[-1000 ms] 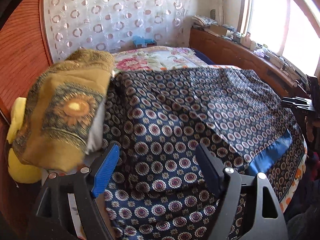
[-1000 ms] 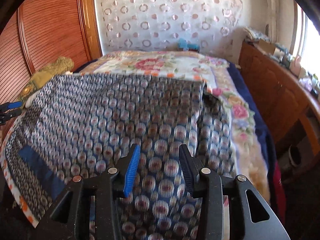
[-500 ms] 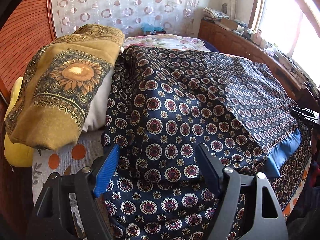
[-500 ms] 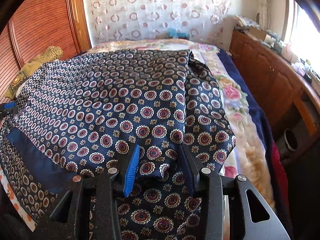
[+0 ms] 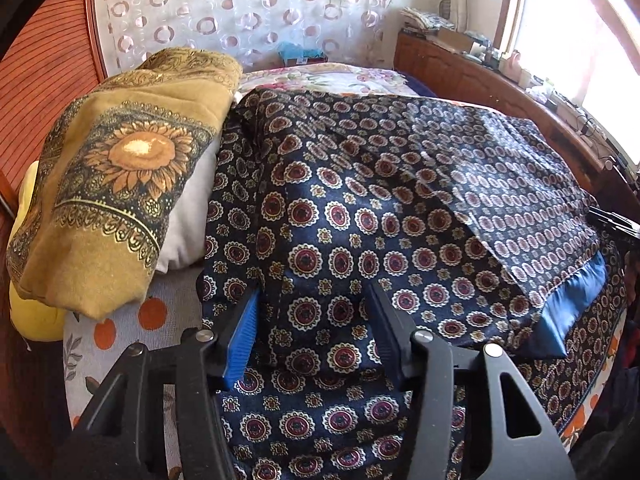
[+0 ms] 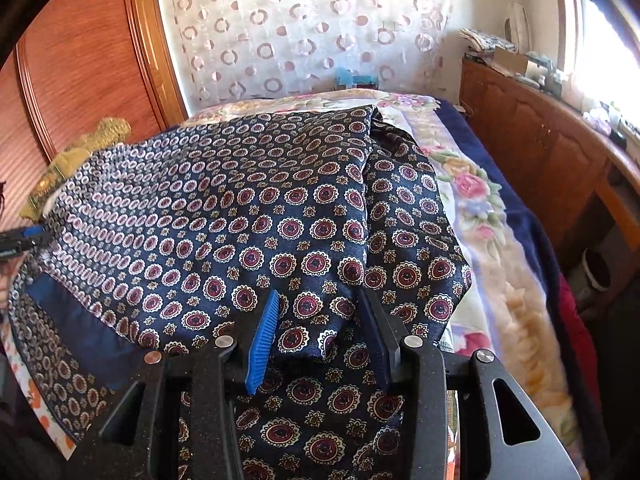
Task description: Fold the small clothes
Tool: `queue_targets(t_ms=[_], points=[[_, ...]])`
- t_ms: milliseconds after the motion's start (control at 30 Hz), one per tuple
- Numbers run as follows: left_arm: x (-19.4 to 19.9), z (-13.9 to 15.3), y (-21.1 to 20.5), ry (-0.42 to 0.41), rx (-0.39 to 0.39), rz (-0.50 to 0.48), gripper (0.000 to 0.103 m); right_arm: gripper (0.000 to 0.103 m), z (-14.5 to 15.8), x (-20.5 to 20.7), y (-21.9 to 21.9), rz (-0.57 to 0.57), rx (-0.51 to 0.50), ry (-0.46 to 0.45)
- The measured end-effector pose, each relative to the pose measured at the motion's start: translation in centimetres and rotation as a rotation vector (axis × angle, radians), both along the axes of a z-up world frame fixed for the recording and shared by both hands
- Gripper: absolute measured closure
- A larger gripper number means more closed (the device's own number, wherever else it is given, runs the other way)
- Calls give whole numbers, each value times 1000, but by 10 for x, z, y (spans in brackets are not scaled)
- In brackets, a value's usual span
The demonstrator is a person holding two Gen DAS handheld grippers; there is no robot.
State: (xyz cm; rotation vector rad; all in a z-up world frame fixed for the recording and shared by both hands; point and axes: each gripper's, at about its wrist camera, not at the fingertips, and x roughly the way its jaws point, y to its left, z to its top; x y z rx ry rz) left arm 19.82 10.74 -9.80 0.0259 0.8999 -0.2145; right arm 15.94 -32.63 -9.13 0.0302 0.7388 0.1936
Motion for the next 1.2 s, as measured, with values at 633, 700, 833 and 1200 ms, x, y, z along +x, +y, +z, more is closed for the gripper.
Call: queue_targets(t_ms=[633, 700, 833, 1200], points=[[-14, 18, -3, -36, -1, -40, 97, 97, 24, -9, 5, 100, 4, -26], [-21, 27, -2, -56, -18, -47, 98, 97, 34, -15, 2, 99, 14, -53], [-42, 42, 2, -88, -39, -64, 98, 98, 52, -33, -2, 115, 24, -92], [-93, 27, 7, -58, -80, -86, 98, 98, 52, -91, -11, 155, 4, -59]])
